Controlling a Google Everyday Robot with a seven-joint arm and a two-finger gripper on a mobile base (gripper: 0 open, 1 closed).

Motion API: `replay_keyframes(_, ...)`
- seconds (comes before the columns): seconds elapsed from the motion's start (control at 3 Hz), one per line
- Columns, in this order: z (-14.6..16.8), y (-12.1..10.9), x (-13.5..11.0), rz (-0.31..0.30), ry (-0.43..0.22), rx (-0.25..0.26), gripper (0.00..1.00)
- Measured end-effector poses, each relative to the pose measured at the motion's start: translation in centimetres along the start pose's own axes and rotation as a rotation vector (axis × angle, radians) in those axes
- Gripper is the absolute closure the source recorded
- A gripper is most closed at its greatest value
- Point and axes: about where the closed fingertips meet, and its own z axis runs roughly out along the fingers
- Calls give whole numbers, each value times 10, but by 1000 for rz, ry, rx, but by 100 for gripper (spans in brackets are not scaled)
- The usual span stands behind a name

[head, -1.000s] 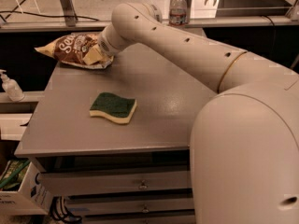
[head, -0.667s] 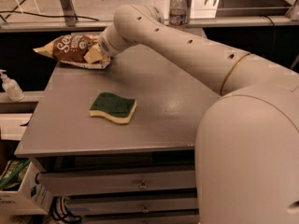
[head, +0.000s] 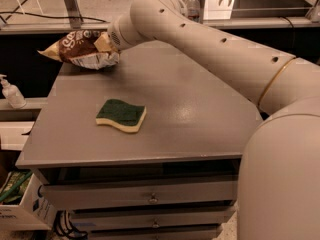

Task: Pick brown chip bag

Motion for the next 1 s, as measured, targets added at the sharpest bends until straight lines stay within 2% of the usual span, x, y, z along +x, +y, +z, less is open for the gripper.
replay_keyframes(0.67,-75,-18,-57,17,-166,85,100)
replay_keyframes(1.0,-78,-20,-59,20,-173,89,100)
